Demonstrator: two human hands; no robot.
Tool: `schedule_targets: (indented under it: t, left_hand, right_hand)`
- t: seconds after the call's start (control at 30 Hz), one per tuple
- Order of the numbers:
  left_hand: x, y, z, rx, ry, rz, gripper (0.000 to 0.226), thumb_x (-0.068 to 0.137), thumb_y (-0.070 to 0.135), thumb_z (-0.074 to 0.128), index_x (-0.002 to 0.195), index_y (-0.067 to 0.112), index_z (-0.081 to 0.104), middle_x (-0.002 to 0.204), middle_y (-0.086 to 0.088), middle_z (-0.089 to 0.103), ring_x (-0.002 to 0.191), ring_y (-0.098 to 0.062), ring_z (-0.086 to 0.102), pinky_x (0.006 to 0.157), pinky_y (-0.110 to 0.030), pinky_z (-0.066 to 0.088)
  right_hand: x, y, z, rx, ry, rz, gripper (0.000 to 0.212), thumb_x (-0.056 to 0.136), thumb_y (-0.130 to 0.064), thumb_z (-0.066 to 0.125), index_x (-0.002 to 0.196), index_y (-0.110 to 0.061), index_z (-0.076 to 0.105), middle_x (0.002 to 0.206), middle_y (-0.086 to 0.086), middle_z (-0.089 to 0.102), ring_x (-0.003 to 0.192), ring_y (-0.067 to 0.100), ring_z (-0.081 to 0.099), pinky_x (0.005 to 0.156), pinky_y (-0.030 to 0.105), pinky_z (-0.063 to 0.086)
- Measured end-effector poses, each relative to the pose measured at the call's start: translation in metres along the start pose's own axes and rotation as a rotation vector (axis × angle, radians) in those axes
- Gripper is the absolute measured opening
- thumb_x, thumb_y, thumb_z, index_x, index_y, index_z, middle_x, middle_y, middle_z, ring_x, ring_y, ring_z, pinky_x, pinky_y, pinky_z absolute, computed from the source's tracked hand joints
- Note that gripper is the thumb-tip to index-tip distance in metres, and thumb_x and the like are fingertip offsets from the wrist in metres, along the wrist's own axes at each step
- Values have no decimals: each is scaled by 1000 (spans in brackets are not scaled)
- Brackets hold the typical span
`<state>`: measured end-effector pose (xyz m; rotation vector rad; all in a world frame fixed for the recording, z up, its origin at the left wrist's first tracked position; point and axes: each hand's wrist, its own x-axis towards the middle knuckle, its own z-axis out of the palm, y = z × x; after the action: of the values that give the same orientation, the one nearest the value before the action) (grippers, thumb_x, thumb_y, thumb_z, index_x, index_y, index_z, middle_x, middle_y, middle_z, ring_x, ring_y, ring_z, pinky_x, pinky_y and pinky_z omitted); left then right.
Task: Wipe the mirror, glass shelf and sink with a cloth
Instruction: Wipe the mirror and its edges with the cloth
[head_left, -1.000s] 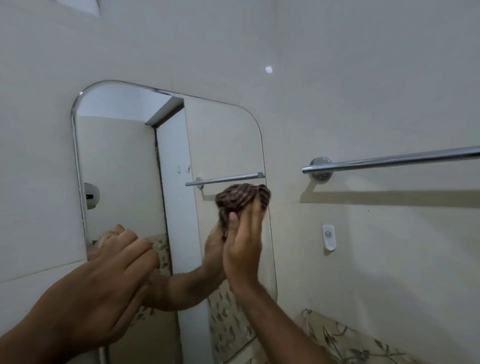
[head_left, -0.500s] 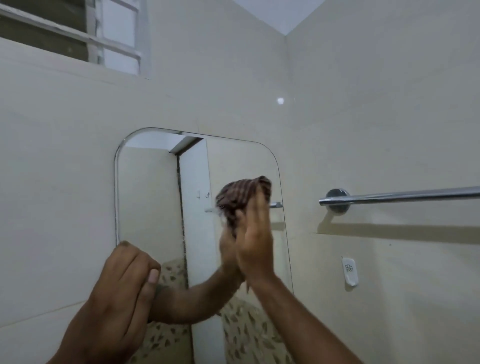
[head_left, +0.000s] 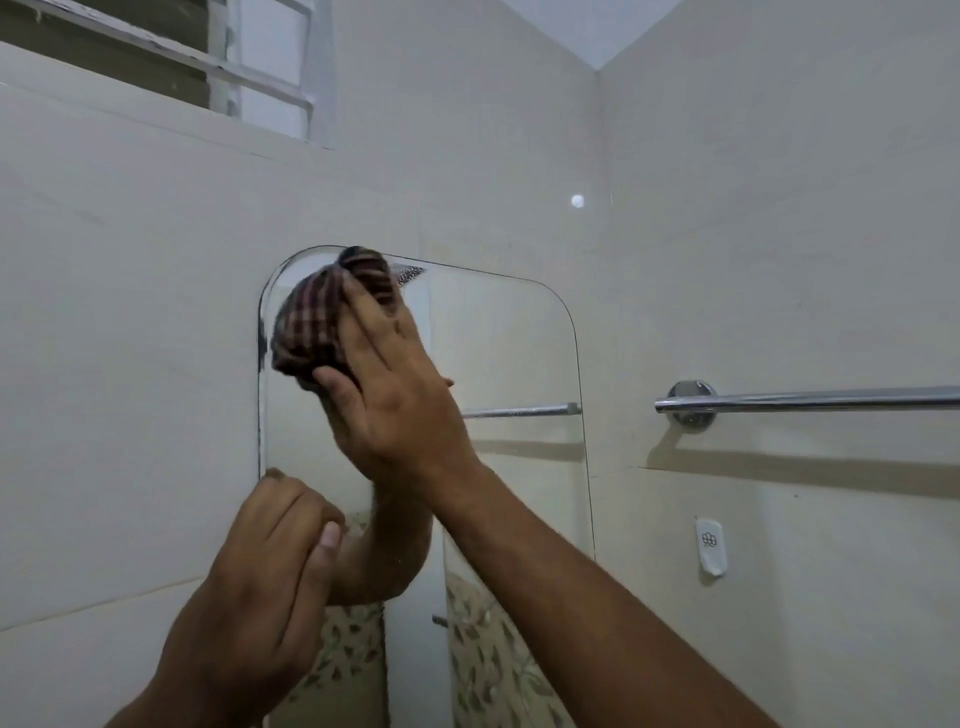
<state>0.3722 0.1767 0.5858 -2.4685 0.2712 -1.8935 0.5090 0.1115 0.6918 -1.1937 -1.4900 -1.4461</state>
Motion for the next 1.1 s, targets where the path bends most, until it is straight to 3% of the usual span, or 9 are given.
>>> schedule_targets:
  t: [0.1,0.27,0.5,0.67,0.73,0.83,0.9,1.0,1.1]
  left_hand:
    - [-1,-1,-2,-19,1,-12,26,100,20,33,85,15,53,86,2,47,86,-18,49,77,-33,38]
    - [1,3,-3,-37,20,-30,24,100,18,34,83,14,51,84,4,43,83,-18,49,72,-32,38]
    - [-4,5,-10,-102,405,-109,28,97,7,35,74,2,50,76,-3,43,72,-24,42,70,-29,34]
    - [-5,1,-4,-162,444,-131,27,96,3,35,74,1,50,73,-7,43,68,-27,42,64,-35,34]
    - [-6,0,-2,-149,398,-114,27,96,4,36,74,0,51,73,-8,43,68,-27,42,64,-36,34]
    - [-5,0,0,-135,349,-105,27,95,4,37,73,-2,51,71,-9,44,67,-25,42,63,-34,34]
    - [-4,0,0,-124,350,-108,26,95,5,37,74,-1,52,72,-10,44,68,-22,42,63,-30,33]
    - [-4,-1,1,-119,383,-97,25,94,2,37,75,-1,52,71,-13,45,68,-24,43,64,-31,33]
    - [-6,-2,0,-146,407,-93,25,95,0,37,75,-1,52,71,-14,45,68,-24,43,64,-31,34]
  right_hand:
    - [2,14,-3,-34,11,-55,51,102,-24,50,145,3,45,158,17,35,148,38,28,118,51,29]
    - [12,23,-12,-2,89,236,55,104,-31,38,150,-1,36,162,12,26,149,30,27,118,45,30]
    - [-93,-23,-4,-34,-234,-359,50,102,-28,51,145,-2,45,155,17,37,148,44,23,120,55,27]
    - [-144,0,-10,-67,-361,-727,46,99,-23,60,142,-9,54,150,10,48,146,43,30,120,55,27]
    - [-122,21,-14,-122,-275,-581,48,103,-26,50,146,-6,42,153,15,42,145,42,31,122,52,23]
    - [-80,42,-19,-73,-92,-51,53,103,-19,44,151,1,32,159,21,27,149,38,26,125,45,20]
    - [-60,42,-19,-5,0,146,54,104,-14,43,153,4,28,162,21,22,151,34,23,122,45,26]
    - [-60,19,-9,6,-8,110,54,104,-18,43,151,6,29,160,25,25,149,38,24,115,52,34]
    - [-101,-12,0,-16,-144,-154,52,103,-26,41,144,6,43,154,28,35,145,49,29,115,58,32]
